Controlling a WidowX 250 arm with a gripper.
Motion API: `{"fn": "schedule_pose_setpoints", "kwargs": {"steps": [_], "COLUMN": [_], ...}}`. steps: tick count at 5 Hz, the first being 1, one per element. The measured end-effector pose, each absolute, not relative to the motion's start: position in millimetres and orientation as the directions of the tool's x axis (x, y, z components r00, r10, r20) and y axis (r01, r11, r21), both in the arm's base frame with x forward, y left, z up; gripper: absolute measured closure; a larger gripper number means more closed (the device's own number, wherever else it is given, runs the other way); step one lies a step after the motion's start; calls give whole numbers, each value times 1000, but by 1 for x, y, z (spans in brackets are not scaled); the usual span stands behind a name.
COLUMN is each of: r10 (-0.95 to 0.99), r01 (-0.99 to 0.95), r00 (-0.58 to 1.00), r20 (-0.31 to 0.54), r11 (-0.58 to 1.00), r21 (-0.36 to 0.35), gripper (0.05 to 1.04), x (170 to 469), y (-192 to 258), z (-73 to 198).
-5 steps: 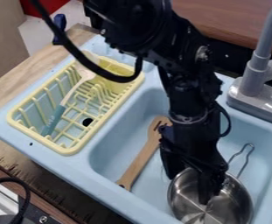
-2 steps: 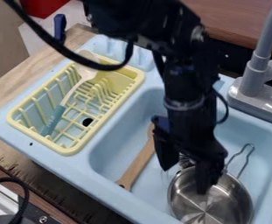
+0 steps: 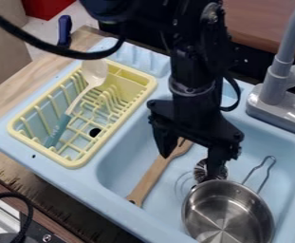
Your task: Moved the silver pot to the right side of the sink
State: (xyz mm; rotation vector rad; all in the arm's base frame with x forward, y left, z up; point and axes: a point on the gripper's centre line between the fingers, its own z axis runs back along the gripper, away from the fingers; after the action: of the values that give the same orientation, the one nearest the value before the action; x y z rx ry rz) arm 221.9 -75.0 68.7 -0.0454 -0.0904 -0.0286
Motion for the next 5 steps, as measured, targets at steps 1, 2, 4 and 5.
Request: {"fn": "schedule_pose_setpoints", "kwargs": {"steps": [1,2,4,5], "r10": [59,182,272,239], "r01": [-55,-180,-270,-231], "r00": [990,968,950,963], "r20": [127,174,154,126], "r11": [998,983,962,970], "r21": [-31,-28,-38,-72], "gripper": [86,86,86,86], "x": [235,252,270,278], "y": [-64,-48,-25,-15], "z": [76,88,86,88]}}
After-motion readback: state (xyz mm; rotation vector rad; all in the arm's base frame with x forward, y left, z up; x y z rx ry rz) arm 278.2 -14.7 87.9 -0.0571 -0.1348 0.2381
